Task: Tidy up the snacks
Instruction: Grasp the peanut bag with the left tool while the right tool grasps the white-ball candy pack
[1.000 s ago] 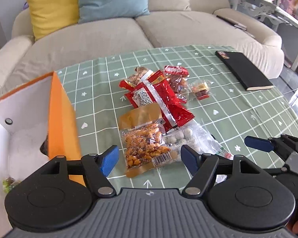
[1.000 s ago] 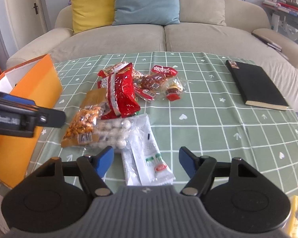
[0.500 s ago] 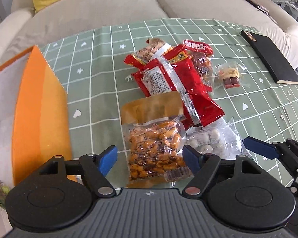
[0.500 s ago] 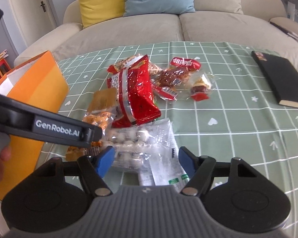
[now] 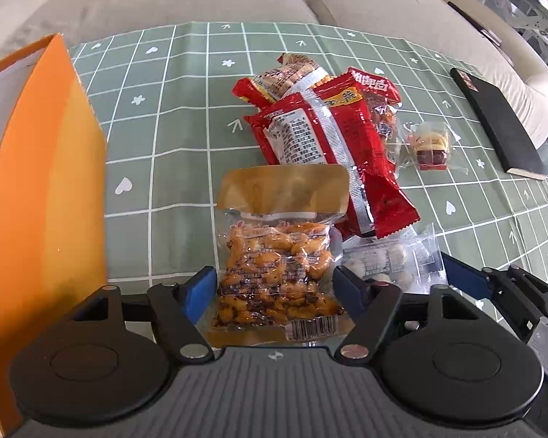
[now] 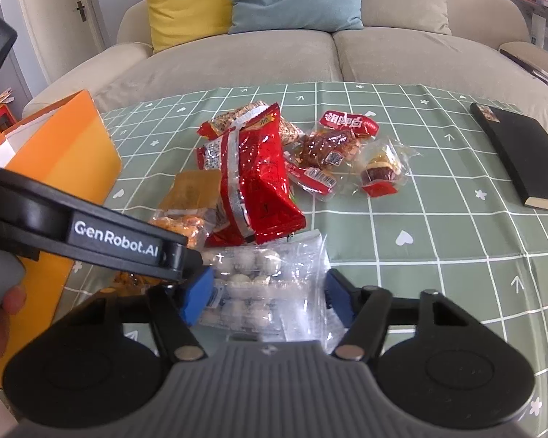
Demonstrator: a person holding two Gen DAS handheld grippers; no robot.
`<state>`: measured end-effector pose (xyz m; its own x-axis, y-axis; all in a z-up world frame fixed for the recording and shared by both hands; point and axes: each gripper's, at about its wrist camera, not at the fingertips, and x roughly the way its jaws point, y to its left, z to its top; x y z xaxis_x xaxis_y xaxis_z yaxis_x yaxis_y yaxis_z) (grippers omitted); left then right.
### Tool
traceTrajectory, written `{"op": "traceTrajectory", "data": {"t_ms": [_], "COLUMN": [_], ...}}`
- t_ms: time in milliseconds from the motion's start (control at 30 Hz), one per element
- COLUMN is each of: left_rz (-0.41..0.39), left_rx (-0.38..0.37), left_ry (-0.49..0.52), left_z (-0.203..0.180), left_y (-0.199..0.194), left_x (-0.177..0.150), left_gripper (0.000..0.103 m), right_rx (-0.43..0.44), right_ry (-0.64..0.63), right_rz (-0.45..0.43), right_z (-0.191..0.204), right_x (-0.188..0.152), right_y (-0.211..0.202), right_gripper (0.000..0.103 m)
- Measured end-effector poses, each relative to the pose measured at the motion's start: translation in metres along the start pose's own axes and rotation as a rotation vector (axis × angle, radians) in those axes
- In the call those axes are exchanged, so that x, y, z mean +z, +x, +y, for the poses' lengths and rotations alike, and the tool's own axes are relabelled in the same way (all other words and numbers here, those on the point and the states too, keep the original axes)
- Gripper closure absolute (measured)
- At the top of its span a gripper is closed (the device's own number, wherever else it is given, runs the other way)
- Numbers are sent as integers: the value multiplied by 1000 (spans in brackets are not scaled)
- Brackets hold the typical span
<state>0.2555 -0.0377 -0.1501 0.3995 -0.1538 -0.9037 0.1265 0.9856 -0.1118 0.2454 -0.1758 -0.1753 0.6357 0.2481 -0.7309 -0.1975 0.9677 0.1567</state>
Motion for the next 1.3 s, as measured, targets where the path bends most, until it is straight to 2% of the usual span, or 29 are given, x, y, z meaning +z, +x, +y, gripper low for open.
{"op": "traceTrajectory", "data": {"t_ms": [67,167,267,300,367,400,467,500,567,667,733,800,833,900,1000,1033,1100,1133,1167,1300], "left_rz": [-4,-8,-42,-46,-58,-63,-85,-82,-65,-51,-43,-58,-73,-96,-95,-96,-93,-89,-84,-61], "left_rx": [11,13,17,20,25,28,17,9,-7,4,8,32,45,67,86,94,106,110,110,113], "left_ry": [8,-2,27,40,57,57,39,23,-3,7,22,62,87,141,212,229,255,264,272,297], "left_z": [-3,-3,-5,-7,-10,-11,-9,-7,-3,-1,-1,-5,-7,-14,-22,-24,-27,-27,-27,-27], "left_y": [-1,-3,-9,-11,-15,-17,-24,-27,-29,-32,-32,-34,-35,-36,-35,-35,-33,-32,-30,-25], "left_x": [1,2,1,1,0,0,1,1,0,-5,-10,-15,-17,-20,-20,-19,-18,-17,-17,-15], "left_gripper": [28,32,43,49,54,64,98,103,103,103,95,66,58,35,25,24,19,18,18,17], "right_rx": [8,11,26,40,61,69,70,71,81,51,18,-7,-22,-48,-65,-73,-101,-106,-102,-19], "right_ry": [18,28,63,76,90,91,87,87,97,111,138,169,175,182,155,126,29,-15,-53,-190], "right_rz": [-5,-15,-33,-42,-56,-63,-75,-81,-88,-81,-74,-68,-65,-51,-11,-1,4,2,-2,2], "right_z": [-2,-4,-8,-10,-11,-10,-8,-8,-10,-17,-27,-38,-43,-50,-54,-53,-47,-45,-42,-34], "right_x": [1,1,3,3,4,4,4,4,3,-2,-8,-14,-16,-18,-18,-17,-18,-18,-18,-14], "right_y": [-3,-7,-14,-17,-23,-26,-33,-37,-45,-54,-60,-65,-66,-66,-63,-62,-62,-63,-64,-67], "right_gripper": [55,65,81,83,90,91,93,94,95,95,95,94,94,92,84,77,74,67,60,47]}}
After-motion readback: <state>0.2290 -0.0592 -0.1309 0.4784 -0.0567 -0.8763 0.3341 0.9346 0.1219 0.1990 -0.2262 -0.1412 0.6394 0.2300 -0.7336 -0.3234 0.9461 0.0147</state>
